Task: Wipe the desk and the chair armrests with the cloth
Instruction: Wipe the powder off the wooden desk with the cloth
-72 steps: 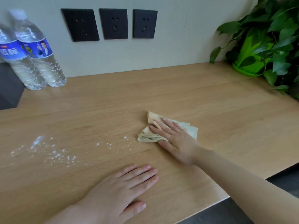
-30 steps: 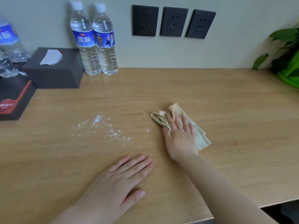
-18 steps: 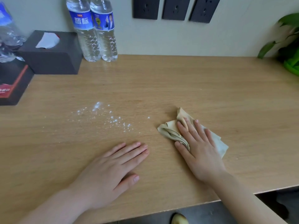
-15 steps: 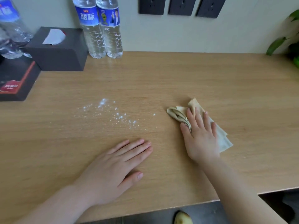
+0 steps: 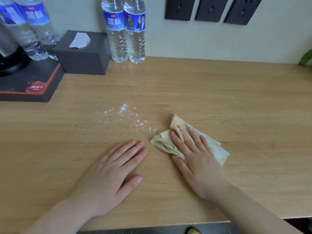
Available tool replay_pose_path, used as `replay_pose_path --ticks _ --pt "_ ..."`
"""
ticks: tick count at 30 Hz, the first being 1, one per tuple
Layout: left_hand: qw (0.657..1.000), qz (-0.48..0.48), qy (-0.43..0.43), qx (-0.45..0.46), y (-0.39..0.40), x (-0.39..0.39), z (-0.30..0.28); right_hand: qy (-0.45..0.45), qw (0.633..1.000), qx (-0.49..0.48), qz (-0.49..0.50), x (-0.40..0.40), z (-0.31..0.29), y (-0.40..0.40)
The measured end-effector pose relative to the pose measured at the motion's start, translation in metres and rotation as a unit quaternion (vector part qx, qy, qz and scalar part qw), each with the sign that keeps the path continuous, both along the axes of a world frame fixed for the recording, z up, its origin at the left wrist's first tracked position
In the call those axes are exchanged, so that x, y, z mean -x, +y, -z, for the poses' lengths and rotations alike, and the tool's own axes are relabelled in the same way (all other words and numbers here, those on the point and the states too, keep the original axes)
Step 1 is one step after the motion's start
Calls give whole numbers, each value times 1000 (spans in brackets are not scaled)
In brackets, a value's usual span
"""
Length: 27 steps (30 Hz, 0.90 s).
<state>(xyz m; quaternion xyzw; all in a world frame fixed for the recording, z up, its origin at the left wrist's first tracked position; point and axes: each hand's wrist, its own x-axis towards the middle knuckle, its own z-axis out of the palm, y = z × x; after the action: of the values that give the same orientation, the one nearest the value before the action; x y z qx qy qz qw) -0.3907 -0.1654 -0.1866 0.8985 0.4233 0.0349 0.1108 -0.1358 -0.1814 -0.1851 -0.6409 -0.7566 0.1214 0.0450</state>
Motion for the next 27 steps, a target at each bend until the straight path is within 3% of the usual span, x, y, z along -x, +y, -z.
replay_pose_path --ticks 4,10,15,22,27 --pt "999 -34 -2 7 1 18 -2 -25 998 -3 56 -27 -1 -14" --pt "997 -79 -3 21 2 51 -6 10 977 -1 212 -4 3 61" --pt "995 -97 8 12 3 58 -3 40 991 7 130 41 1 82" --pt "995 -102 -6 3 1 58 -2 -11 995 2 -102 39 -2 -2" --pt "995 -102 5 12 1 70 -5 -18 1000 5 -13 2 -2 -9"
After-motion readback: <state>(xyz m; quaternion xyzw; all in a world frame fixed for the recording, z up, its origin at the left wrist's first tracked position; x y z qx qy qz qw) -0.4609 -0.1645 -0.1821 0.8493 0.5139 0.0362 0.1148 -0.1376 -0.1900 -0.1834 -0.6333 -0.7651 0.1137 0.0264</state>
